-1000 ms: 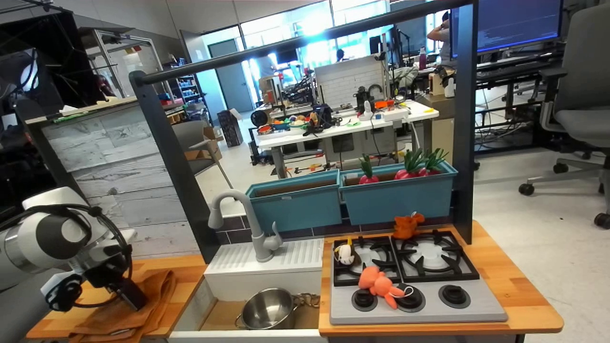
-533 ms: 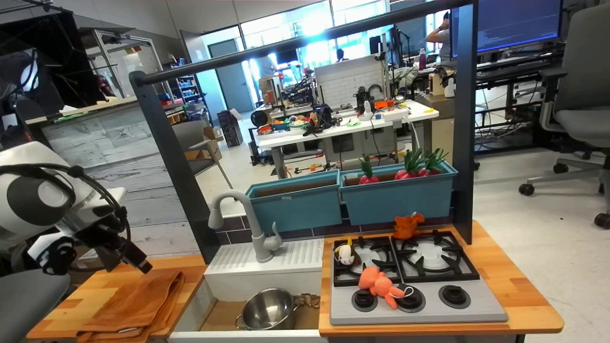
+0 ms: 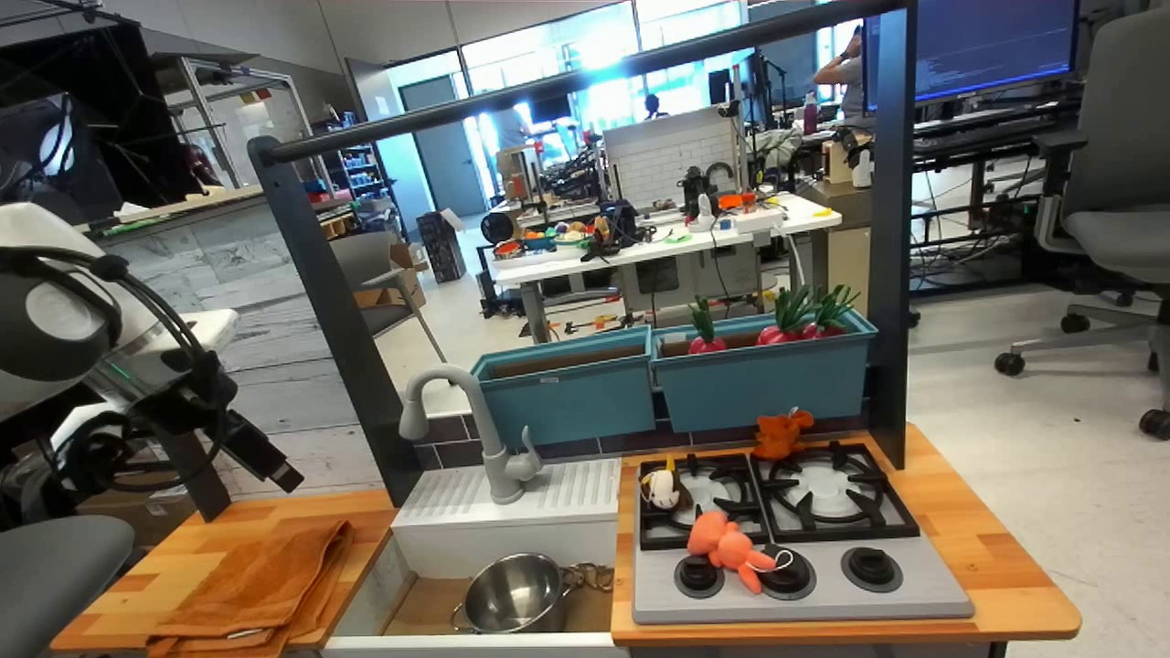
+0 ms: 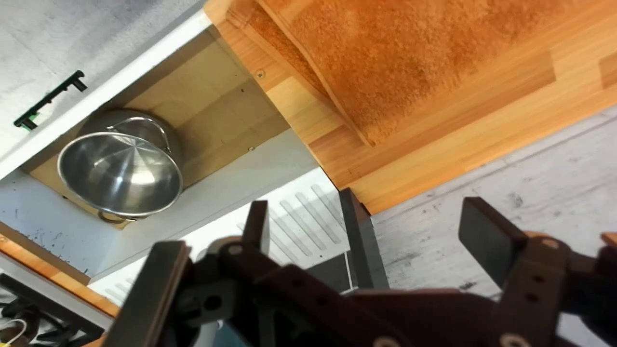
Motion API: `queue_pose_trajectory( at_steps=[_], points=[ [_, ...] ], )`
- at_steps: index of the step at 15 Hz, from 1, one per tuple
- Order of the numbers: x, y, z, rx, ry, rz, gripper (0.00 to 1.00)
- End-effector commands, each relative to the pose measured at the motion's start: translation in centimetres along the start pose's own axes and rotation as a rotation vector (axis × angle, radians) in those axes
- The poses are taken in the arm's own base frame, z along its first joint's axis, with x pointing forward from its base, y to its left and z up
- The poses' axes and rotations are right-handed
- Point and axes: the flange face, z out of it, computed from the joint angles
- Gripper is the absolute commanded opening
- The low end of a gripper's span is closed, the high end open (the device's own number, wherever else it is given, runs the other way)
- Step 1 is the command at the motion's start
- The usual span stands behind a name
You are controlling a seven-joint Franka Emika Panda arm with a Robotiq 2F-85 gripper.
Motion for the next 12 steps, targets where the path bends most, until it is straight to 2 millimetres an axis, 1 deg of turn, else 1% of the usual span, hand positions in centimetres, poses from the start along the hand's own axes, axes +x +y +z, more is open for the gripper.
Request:
queue_pose_trajectory(
  at_steps=[1,3,4,6,7,8,9,10,11,12],
  points=[
    [-1.4,0.6,-0.7,-0.096,-0.103,-0.14,1.0],
    [0.9,2.4,-1.9,-0.109,-0.166,-0.17,1.0],
    [3.1,4.5,-2.5,-0.097,-0.17,-0.118,1.0],
    [6.4,7.6,-3.1,-0.065,-0.173,0.031,1.0],
    [8.6,9.5,-3.8,-0.045,-0.174,0.083,1.0],
    [11.0,11.8,-3.9,-0.043,-0.137,0.155,1.0],
    [12.8,13.1,-4.1,-0.039,-0.128,0.22,1.0],
    [13.9,13.7,-4.2,-0.002,-0.11,0.272,1.0],
    [12.8,13.3,-3.3,-0.054,-0.119,0.199,1.0],
    [14.0,14.6,-3.6,-0.045,-0.114,0.237,1.0]
  ],
)
